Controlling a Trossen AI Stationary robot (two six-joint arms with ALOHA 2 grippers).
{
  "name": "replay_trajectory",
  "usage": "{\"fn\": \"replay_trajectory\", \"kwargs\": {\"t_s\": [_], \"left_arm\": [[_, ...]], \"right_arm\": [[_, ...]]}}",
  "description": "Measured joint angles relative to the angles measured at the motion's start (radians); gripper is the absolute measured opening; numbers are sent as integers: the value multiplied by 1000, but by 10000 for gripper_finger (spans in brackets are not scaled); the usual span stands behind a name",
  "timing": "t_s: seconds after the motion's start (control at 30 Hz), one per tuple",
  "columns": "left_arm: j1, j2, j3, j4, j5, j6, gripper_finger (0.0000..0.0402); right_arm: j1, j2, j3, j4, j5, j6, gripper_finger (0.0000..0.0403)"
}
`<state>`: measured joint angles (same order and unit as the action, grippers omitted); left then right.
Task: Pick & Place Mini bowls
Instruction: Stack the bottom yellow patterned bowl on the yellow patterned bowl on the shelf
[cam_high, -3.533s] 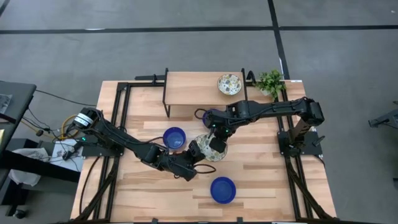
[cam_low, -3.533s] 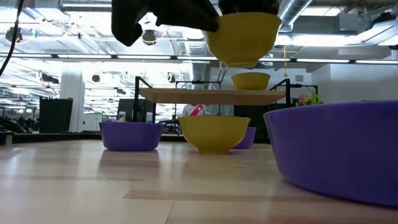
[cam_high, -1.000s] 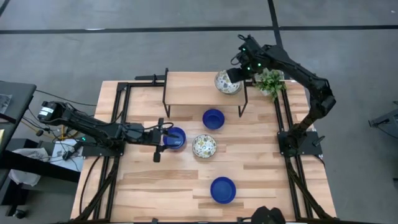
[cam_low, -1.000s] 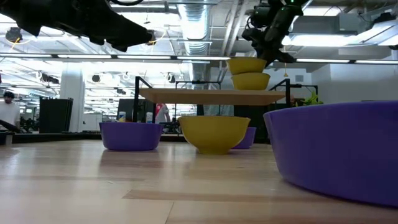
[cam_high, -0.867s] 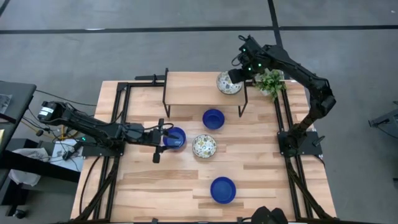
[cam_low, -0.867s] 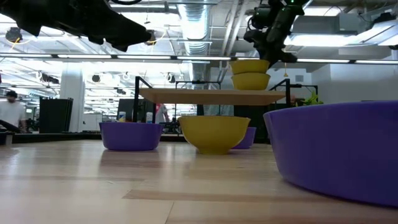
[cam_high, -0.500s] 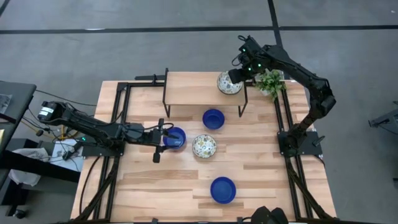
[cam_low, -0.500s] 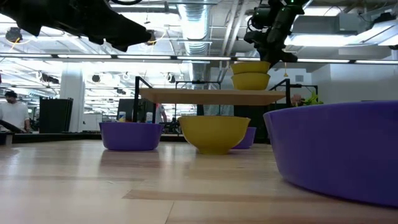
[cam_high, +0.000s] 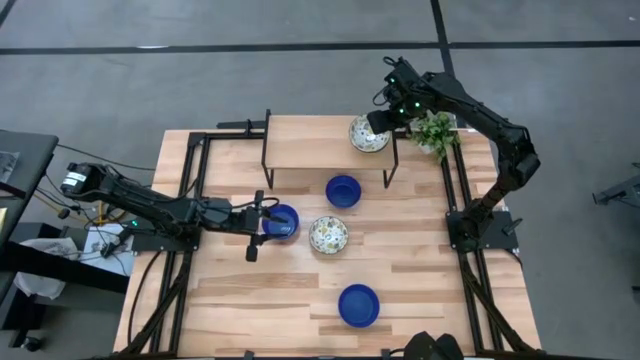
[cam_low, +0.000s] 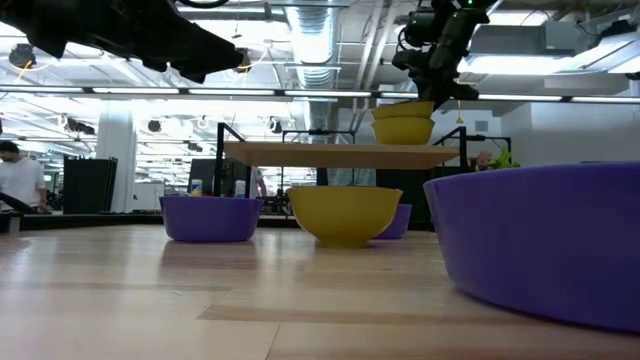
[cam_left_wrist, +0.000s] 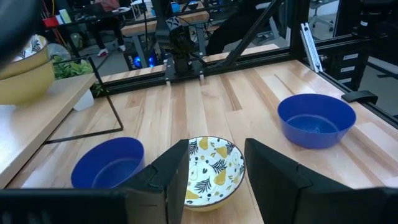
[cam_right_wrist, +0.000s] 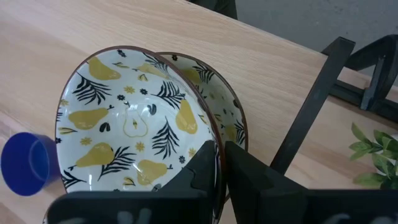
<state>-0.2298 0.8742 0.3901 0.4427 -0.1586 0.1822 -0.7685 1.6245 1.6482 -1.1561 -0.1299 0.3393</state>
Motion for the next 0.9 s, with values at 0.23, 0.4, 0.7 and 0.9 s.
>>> {"fn": "replay_trajectory", "kwargs": {"t_s": [0.23, 0.4, 0.7, 0.9], "left_arm": [[0, 0, 0, 0, 0, 0, 154], [0, 0, 0, 0, 0, 0, 154], [0, 0, 0, 0, 0, 3, 154], [0, 0, 0, 0, 0, 3, 154]], "right_arm": [[0, 0, 0, 0, 0, -7, 24], [0, 0, 0, 0, 0, -10, 34], [0, 0, 0, 3, 0, -10, 66], [2, 0, 0, 15, 0, -22, 68]]}}
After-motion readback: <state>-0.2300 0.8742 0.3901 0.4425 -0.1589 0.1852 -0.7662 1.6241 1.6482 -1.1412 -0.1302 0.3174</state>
